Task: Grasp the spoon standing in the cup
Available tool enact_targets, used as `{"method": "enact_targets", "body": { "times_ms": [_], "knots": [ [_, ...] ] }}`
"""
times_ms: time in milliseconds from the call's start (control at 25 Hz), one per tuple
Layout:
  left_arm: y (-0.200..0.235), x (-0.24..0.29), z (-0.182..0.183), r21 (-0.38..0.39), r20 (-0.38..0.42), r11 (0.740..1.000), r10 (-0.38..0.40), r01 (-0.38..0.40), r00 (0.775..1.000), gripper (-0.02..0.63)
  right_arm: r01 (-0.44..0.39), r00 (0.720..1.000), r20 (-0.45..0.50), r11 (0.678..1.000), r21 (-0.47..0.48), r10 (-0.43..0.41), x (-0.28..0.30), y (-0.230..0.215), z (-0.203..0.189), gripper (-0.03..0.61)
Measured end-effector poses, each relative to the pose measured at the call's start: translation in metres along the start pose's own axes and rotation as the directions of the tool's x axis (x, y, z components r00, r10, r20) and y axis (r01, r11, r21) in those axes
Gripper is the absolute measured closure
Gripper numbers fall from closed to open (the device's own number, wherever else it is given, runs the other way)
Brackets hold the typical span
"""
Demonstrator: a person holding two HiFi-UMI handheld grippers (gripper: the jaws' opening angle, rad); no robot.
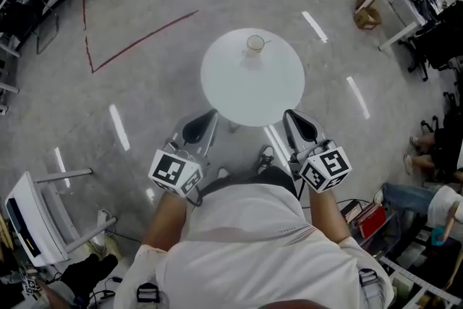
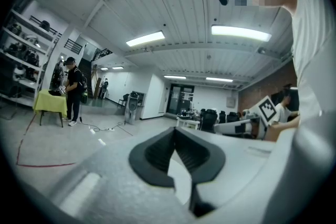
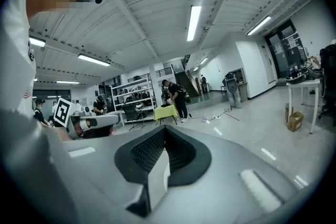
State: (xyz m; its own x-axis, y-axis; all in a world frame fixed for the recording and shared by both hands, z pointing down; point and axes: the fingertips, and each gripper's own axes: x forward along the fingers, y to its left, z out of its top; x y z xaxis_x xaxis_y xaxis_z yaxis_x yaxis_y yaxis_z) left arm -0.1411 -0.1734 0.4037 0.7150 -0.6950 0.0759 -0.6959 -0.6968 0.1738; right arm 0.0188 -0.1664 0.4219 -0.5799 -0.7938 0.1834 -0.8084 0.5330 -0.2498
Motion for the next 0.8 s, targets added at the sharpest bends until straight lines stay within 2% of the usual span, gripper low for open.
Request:
{"method": "enact_targets", "body": {
  "times_ms": [120, 240, 560, 800],
  "knots": [
    [0.007, 0.028, 0.001, 0.005, -0.009, 1.000, 0.022, -0.022, 1.000, 0.612, -0.029, 1.000, -0.002, 0.999, 0.015, 0.029, 0.020, -0.033, 0.004, 0.572],
    [0.020, 0.064, 0.006, 0.020, -0.010, 0.997, 0.077, -0.077, 0.997, 0.612, -0.075, 0.997, -0.013, 0.997, 0.018, 0.075, 0.038, -0.072, 0.014, 0.572],
    [0.024, 0.173, 0.019, 0.006, -0.004, 0.978, 0.206, -0.206, 0.978, 0.612, -0.155, 0.987, -0.046, 0.987, 0.038, 0.157, 0.085, -0.204, 0.048, 0.572],
    [0.040, 0.201, 0.005, -0.034, -0.020, 0.961, 0.273, -0.273, 0.962, 0.612, -0.143, 0.975, -0.158, 0.985, 0.093, 0.157, 0.138, -0.264, 0.027, 0.572]
  ]
}}
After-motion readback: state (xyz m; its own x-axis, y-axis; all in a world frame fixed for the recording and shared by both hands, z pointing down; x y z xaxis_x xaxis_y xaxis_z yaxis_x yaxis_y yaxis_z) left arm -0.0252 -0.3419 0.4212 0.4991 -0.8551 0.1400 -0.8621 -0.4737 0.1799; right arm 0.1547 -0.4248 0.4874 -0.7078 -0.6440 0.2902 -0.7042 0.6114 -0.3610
